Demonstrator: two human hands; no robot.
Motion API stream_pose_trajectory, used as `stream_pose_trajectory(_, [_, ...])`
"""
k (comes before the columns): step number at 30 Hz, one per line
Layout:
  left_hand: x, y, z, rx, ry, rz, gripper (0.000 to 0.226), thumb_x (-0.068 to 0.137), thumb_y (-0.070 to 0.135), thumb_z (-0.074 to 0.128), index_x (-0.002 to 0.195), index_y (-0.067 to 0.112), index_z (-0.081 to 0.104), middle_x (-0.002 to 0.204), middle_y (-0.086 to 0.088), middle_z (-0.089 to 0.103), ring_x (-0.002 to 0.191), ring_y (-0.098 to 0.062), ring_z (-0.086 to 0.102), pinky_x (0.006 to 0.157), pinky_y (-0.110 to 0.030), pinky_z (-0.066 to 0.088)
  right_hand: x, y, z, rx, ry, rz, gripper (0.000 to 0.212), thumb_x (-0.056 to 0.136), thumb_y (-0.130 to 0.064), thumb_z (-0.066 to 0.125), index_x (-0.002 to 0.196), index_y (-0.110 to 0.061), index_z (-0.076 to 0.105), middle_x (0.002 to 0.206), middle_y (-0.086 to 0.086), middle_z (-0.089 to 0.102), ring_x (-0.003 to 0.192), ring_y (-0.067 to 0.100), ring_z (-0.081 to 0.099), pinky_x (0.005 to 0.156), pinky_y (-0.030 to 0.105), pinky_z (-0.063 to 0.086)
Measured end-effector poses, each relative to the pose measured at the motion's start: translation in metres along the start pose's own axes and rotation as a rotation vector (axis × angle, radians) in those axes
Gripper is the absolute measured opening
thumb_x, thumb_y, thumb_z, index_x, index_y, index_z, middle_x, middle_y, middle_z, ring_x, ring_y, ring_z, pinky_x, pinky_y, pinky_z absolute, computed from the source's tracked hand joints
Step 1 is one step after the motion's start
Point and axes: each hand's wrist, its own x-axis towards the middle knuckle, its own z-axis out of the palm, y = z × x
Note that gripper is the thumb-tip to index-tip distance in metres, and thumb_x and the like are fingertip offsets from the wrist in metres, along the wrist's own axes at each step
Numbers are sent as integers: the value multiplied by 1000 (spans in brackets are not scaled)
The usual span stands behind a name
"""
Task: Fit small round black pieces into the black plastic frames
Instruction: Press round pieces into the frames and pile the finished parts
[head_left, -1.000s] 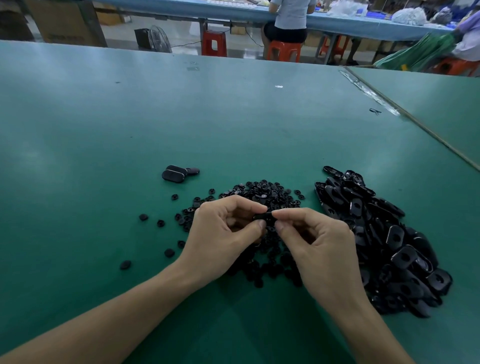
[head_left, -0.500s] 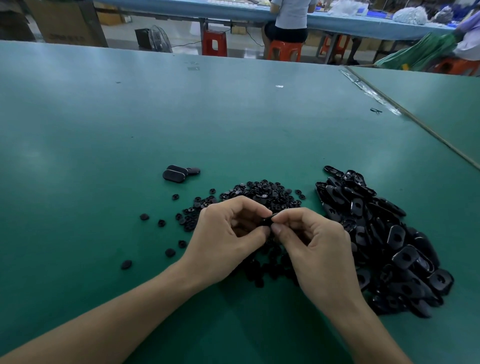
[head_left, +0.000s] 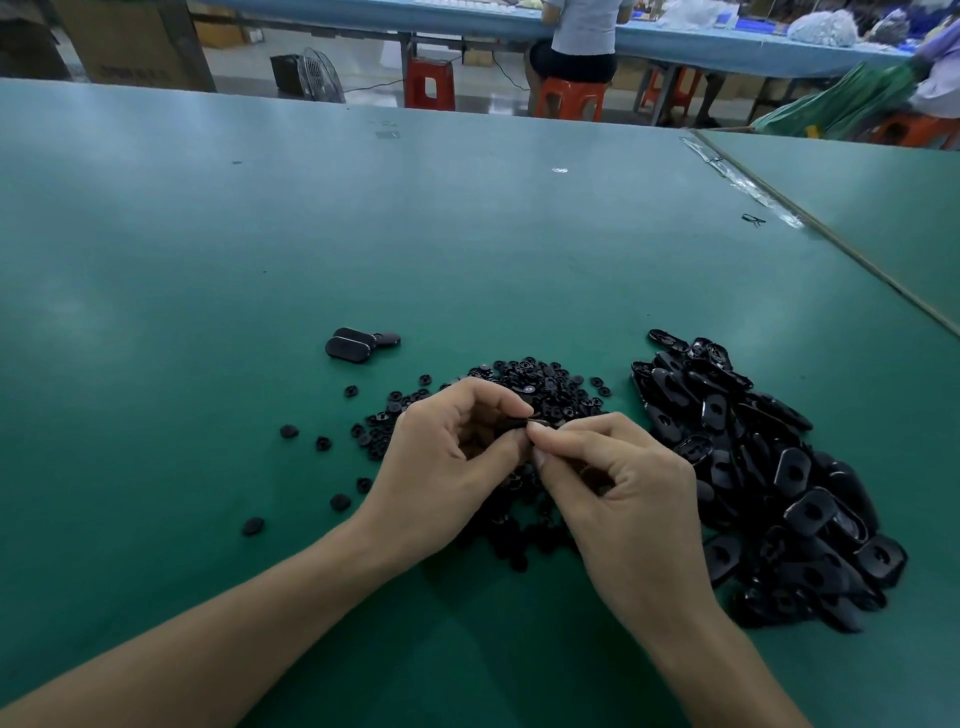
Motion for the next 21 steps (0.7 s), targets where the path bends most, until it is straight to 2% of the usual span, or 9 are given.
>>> stream_pose_trajectory(3, [-1, 0, 1, -16, -8, -20, 15, 82, 11, 68, 93, 21, 68, 85, -1, 73, 75, -13, 67, 73, -31, 58, 1, 1, -2, 20, 14, 8, 23, 84, -9, 78, 96, -28, 80, 90, -16, 67, 88, 5, 66, 72, 8, 48])
stream_pose_trajectory(6, [-1, 0, 0, -18, -26, -29, 17, 82, 13, 68, 95, 25, 68, 87, 2, 74, 78, -10, 66, 73, -26, 57, 4, 5, -6, 28, 2, 68, 33, 85, -12, 77, 103, -39, 74, 94, -19, 66, 90, 6, 66, 74, 11, 49])
stream_pose_trajectory(10, [-1, -1, 0, -23, -36, -27, 16, 82, 13, 71, 94, 25, 69, 86, 1, 73, 77, -8, 66, 71, -23, 55, 7, 7, -12, 151, -96, 143, 26, 87, -10, 75, 99, -33, 75, 89, -17, 75, 87, 4, 71, 76, 16, 55])
stream_pose_trajectory(15, [-1, -2, -2, -30, -42, -41, 18, 82, 12, 75, 97, 22, 73, 85, 3, 75, 79, -8, 69, 73, -21, 55, 10, 8, -17, 199, -144, 188, 18, 86, -12, 76, 92, -29, 75, 85, -12, 76, 82, 7, 73, 75, 20, 57])
stream_pose_trajectory(21, [-2, 1, 0, -10, -20, -58, 19, 78, 17, 77, 96, 24, 77, 86, -2, 78, 79, -18, 73, 76, -29, 60, 10, 8, -18, 176, -159, 212, 14, 86, -13, 75, 87, -27, 72, 81, -11, 74, 74, 5, 70, 66, 15, 53])
